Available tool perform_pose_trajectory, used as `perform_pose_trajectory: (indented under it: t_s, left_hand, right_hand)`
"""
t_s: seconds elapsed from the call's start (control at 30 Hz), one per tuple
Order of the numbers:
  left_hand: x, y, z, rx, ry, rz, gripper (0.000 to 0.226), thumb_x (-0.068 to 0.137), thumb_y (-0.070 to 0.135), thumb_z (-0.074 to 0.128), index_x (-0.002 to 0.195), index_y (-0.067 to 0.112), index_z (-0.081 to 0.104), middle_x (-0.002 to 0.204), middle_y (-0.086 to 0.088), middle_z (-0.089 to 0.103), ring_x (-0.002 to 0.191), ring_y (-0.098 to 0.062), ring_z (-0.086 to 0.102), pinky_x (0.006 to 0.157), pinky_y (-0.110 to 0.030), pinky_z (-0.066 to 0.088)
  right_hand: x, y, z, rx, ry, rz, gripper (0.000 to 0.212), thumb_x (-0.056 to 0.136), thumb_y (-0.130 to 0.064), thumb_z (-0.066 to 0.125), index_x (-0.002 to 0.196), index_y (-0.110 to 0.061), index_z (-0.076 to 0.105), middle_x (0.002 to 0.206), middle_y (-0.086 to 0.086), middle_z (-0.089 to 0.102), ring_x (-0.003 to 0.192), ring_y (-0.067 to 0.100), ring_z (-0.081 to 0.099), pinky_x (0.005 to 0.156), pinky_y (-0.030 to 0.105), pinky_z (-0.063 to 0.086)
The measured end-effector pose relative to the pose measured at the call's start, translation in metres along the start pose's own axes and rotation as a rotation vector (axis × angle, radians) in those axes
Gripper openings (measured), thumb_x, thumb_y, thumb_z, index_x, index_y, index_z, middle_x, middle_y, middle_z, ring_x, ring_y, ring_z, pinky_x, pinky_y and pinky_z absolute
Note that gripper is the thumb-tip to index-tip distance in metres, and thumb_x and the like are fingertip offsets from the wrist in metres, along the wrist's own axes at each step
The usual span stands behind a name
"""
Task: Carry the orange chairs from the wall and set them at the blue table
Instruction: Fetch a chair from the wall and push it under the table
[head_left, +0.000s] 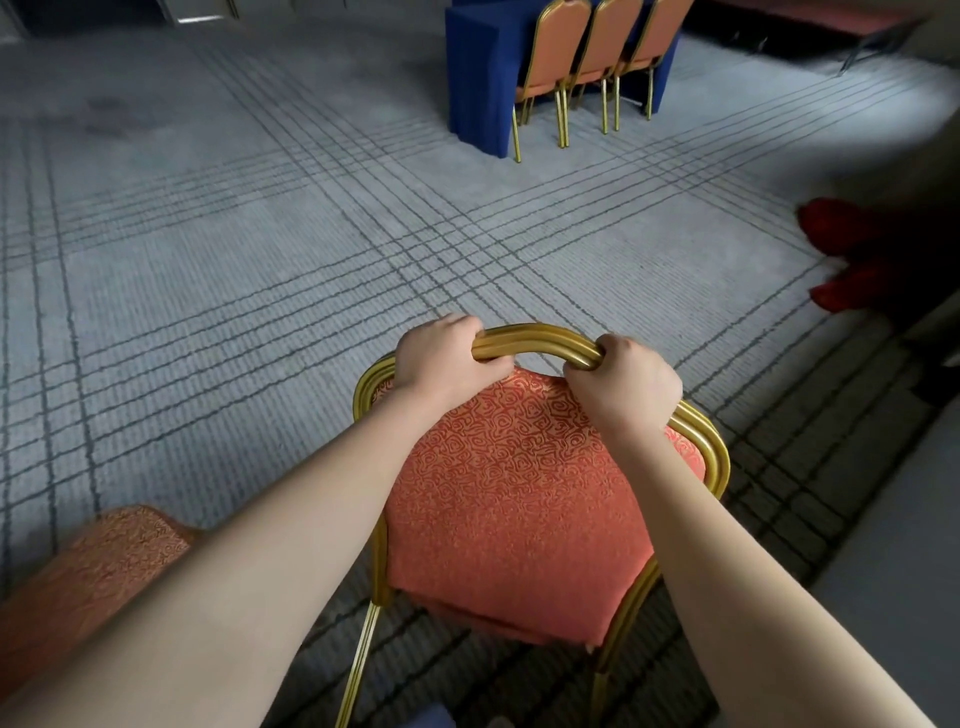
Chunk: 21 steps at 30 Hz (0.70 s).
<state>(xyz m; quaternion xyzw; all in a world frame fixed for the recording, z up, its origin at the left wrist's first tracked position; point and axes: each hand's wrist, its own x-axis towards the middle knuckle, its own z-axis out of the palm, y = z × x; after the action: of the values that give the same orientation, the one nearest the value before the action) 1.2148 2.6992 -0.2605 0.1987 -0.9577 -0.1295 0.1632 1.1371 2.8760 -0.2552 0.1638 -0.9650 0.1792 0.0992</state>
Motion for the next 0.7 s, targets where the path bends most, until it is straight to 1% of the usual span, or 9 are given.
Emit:
perform_pose_trajectory:
  t_s: [0.1,0.17,0.23,0.3,0.43,0.53,0.6,0.7]
  left_hand:
    - [0.004,-0.001,0.005,0.004,0.036,0.017,0.047,0.068,0.067,0.051,0.070,0.021,0.057,0.072,0.007,0.061,0.066,-0.018,0.059,0.054,-0.027,0.042]
    - [0.012,-0.002,0.007,-0.023,0.040,0.023,0.046,0.066,0.064,0.054,0.064,0.019,0.054,0.065,0.005,0.058,0.062,-0.018,0.057,0.051,-0.027,0.037]
    - [0.023,-0.003,0.009,-0.047,0.043,0.029,0.045,0.064,0.063,0.057,0.060,0.018,0.051,0.060,0.005,0.054,0.059,-0.018,0.055,0.050,-0.027,0.032]
    - [0.037,-0.003,0.012,-0.063,0.047,0.031,0.047,0.063,0.063,0.061,0.056,0.019,0.046,0.057,0.005,0.051,0.057,-0.017,0.053,0.050,-0.027,0.030]
    - [0.071,-0.004,0.025,-0.088,0.036,0.032,0.049,0.062,0.063,0.066,0.050,0.024,0.041,0.054,0.006,0.046,0.056,-0.016,0.051,0.050,-0.026,0.028]
    - [0.101,-0.008,0.038,-0.091,0.029,0.030,0.049,0.061,0.065,0.067,0.051,0.023,0.045,0.055,0.006,0.047,0.056,-0.015,0.050,0.048,-0.027,0.025]
    - [0.121,-0.010,0.045,-0.092,0.004,0.022,0.049,0.061,0.067,0.067,0.056,0.021,0.053,0.056,0.005,0.051,0.058,-0.015,0.050,0.050,-0.027,0.027]
    - [0.155,-0.010,0.049,-0.098,-0.035,0.016,0.052,0.061,0.069,0.066,0.060,0.018,0.057,0.054,0.004,0.054,0.057,-0.018,0.053,0.051,-0.027,0.031]
  right_hand:
    - [0.001,0.003,0.000,-0.005,0.024,-0.010,0.020,0.069,-0.034,0.062,0.065,-0.017,0.052,0.064,-0.004,0.050,0.066,0.027,0.056,0.052,0.027,0.036]
    - [0.007,0.004,0.002,-0.006,0.026,-0.011,0.020,0.069,-0.034,0.062,0.064,-0.017,0.053,0.063,-0.003,0.050,0.063,0.026,0.055,0.051,0.027,0.034]
    - [0.018,0.004,0.005,-0.004,0.019,-0.007,0.020,0.070,-0.035,0.061,0.065,-0.016,0.056,0.064,-0.002,0.053,0.064,0.026,0.056,0.051,0.027,0.038]
    - [0.032,0.003,0.008,-0.011,0.008,0.006,0.021,0.070,-0.036,0.061,0.067,-0.015,0.058,0.066,-0.001,0.055,0.067,0.027,0.057,0.054,0.028,0.039]
    - [0.066,0.005,0.020,-0.032,-0.007,0.039,0.024,0.071,-0.037,0.061,0.067,-0.014,0.057,0.061,-0.001,0.052,0.067,0.029,0.057,0.054,0.028,0.035]
    - [0.096,0.008,0.032,-0.047,-0.022,0.049,0.026,0.071,-0.040,0.061,0.067,-0.014,0.058,0.060,-0.001,0.053,0.068,0.028,0.058,0.055,0.028,0.033]
    - [0.116,0.008,0.039,-0.053,-0.040,0.056,0.027,0.072,-0.041,0.061,0.068,-0.014,0.059,0.061,-0.001,0.055,0.070,0.029,0.060,0.056,0.028,0.034]
    - [0.149,0.005,0.046,-0.045,-0.062,0.047,0.028,0.072,-0.043,0.061,0.071,-0.015,0.061,0.064,0.000,0.059,0.073,0.031,0.062,0.057,0.028,0.037]
